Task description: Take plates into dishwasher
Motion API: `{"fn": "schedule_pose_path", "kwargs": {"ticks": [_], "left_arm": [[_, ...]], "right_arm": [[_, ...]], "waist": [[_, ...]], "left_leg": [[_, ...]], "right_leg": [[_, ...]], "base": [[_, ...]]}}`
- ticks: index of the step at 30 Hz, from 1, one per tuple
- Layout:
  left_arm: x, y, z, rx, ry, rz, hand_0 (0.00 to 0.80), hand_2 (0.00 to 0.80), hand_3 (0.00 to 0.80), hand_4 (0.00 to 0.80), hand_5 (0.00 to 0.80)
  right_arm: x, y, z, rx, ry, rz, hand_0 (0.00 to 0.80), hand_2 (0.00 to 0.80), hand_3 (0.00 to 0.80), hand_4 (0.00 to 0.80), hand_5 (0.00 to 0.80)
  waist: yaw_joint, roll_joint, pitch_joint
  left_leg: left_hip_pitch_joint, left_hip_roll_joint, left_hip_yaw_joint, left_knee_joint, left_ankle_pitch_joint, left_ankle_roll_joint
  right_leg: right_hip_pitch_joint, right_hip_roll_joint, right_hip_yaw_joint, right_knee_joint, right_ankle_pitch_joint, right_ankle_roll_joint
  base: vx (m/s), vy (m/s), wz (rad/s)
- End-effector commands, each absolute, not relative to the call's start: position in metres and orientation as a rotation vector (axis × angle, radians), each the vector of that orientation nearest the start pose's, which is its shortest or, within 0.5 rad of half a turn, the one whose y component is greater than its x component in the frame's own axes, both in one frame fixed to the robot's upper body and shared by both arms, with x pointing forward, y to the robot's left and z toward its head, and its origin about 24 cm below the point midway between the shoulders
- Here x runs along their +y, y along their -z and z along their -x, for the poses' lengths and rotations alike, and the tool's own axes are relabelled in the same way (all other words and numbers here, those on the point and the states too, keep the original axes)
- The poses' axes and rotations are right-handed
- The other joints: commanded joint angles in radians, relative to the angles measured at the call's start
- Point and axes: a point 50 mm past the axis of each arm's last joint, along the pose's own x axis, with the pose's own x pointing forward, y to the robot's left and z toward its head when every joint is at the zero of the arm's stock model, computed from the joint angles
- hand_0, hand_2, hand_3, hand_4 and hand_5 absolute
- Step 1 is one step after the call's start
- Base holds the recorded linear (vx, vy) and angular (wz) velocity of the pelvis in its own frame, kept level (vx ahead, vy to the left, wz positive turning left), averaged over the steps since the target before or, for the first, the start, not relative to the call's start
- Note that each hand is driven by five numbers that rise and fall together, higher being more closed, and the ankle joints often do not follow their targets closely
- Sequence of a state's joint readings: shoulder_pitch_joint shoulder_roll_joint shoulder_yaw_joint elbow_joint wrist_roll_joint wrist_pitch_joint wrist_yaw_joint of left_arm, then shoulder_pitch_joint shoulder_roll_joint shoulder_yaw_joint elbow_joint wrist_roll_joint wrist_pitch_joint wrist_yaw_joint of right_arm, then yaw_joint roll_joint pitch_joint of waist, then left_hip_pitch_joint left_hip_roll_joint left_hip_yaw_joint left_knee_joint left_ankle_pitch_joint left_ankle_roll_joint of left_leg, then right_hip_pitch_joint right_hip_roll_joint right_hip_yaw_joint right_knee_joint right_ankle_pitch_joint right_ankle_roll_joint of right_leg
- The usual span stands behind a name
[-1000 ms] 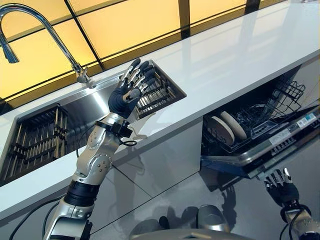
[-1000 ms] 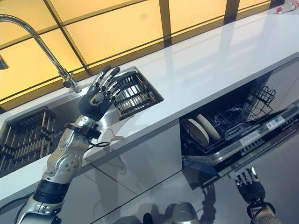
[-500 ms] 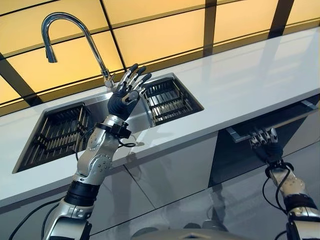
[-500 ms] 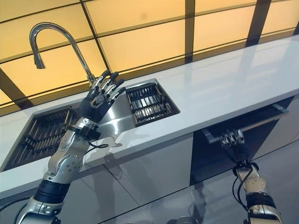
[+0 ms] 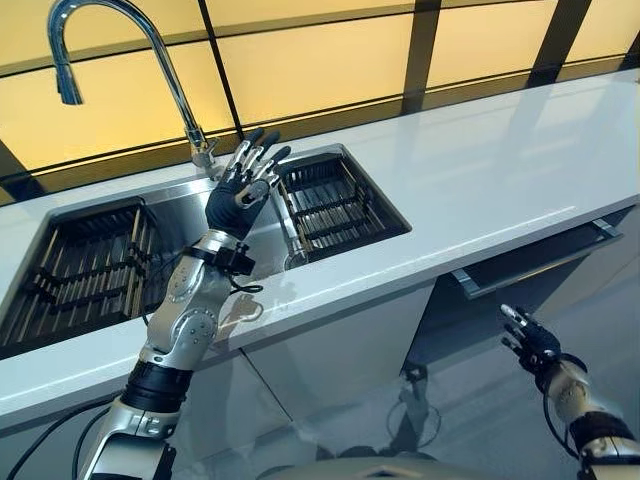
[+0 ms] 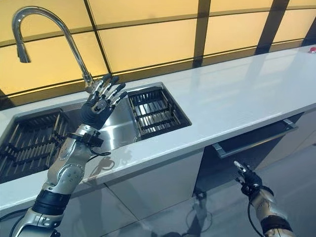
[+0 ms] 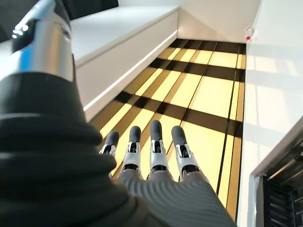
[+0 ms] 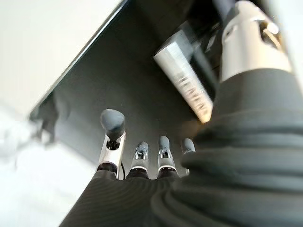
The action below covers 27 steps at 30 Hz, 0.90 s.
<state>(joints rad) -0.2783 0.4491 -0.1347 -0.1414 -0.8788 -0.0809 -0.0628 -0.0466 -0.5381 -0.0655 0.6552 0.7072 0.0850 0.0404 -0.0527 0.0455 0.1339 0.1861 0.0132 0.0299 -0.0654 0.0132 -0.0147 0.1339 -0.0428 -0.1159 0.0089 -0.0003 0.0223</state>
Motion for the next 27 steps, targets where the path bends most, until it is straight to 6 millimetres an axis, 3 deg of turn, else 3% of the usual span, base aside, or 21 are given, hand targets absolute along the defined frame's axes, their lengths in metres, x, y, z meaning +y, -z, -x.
{"fn": "schedule_pose_path", "kwargs": {"ticks": [1, 5, 9, 11, 15, 19, 24, 27], "left_arm": [[0.176, -0.184, -0.280, -0.558, 0.316, 0.389, 0.000, 0.000, 0.000, 0.000, 0.000], [0.180, -0.179, -0.275, -0.575, 0.236, 0.386, 0.000, 0.000, 0.000, 0.000, 0.000], [0.187, -0.170, -0.268, -0.571, 0.168, 0.393, 0.000, 0.000, 0.000, 0.000, 0.000], [0.188, -0.168, -0.267, -0.562, 0.146, 0.399, 0.000, 0.000, 0.000, 0.000, 0.000], [0.187, -0.166, -0.270, -0.533, 0.133, 0.408, 0.000, 0.000, 0.000, 0.000, 0.000], [0.186, -0.164, -0.270, -0.512, 0.140, 0.418, 0.000, 0.000, 0.000, 0.000, 0.000], [0.184, -0.163, -0.270, -0.486, 0.154, 0.423, 0.000, 0.000, 0.000, 0.000, 0.000], [0.182, -0.162, -0.270, -0.473, 0.164, 0.420, 0.000, 0.000, 0.000, 0.000, 0.000]], "right_arm": [[-0.302, -0.010, -0.248, 0.212, 0.440, -0.103, 0.000, 0.000, 0.000, 0.000, 0.000], [-0.267, -0.023, -0.236, 0.098, 0.489, -0.051, 0.000, 0.000, 0.000, 0.000, 0.000], [-0.258, -0.051, -0.232, -0.060, 0.552, -0.010, 0.000, 0.000, 0.000, 0.000, 0.000], [-0.256, -0.076, -0.234, -0.186, 0.583, 0.102, 0.000, 0.000, 0.000, 0.000, 0.000], [-0.251, -0.128, -0.236, -0.477, 0.627, 0.267, 0.000, 0.000, 0.000, 0.000, 0.000], [-0.243, -0.165, -0.231, -0.706, 0.627, 0.365, 0.000, 0.000, 0.000, 0.000, 0.000], [-0.233, -0.195, -0.225, -0.910, 0.606, 0.449, 0.000, 0.000, 0.000, 0.000, 0.000], [-0.225, -0.202, -0.228, -0.932, 0.518, 0.468, 0.000, 0.000, 0.000, 0.000, 0.000]], "waist": [[-0.034, -0.043, 0.010], [-0.071, -0.040, 0.004], [-0.090, -0.034, -0.007], [-0.092, -0.029, -0.012], [-0.086, -0.022, -0.022], [-0.071, -0.020, -0.035], [-0.049, -0.021, -0.047], [-0.033, -0.026, -0.054]], "left_leg": [[0.008, -0.026, 0.011, -0.022, -0.032, 0.061], [-0.013, -0.028, 0.040, -0.022, -0.037, 0.063], [-0.013, -0.026, 0.075, -0.022, -0.052, 0.067], [-0.012, -0.024, 0.092, -0.022, -0.055, 0.069], [-0.014, -0.026, 0.103, -0.022, -0.064, 0.070], [-0.015, -0.029, 0.105, -0.022, -0.071, 0.070], [-0.019, -0.031, 0.100, -0.022, -0.077, 0.070], [-0.021, -0.033, 0.091, -0.022, -0.078, 0.069]], "right_leg": [[0.037, 0.033, 0.066, -0.069, 0.026, -0.009], [0.014, 0.038, 0.089, -0.096, 0.044, 0.002], [0.000, 0.041, 0.108, -0.096, 0.038, 0.010], [-0.001, 0.041, 0.110, -0.096, 0.036, 0.011], [-0.004, 0.042, 0.115, -0.096, 0.030, 0.013], [-0.004, 0.039, 0.112, -0.096, 0.022, 0.017], [-0.004, 0.034, 0.098, -0.096, 0.017, 0.021], [-0.002, 0.032, 0.088, -0.096, 0.013, 0.022]], "base": [[-0.056, 0.055, -0.09], [-0.062, 0.073, -0.15], [0.003, 0.076, -0.17], [0.018, 0.065, -0.13], [0.022, 0.055, -0.09], [0.032, 0.041, 0.00], [0.000, 0.000, 0.00], [0.000, 0.000, 0.00]]}}
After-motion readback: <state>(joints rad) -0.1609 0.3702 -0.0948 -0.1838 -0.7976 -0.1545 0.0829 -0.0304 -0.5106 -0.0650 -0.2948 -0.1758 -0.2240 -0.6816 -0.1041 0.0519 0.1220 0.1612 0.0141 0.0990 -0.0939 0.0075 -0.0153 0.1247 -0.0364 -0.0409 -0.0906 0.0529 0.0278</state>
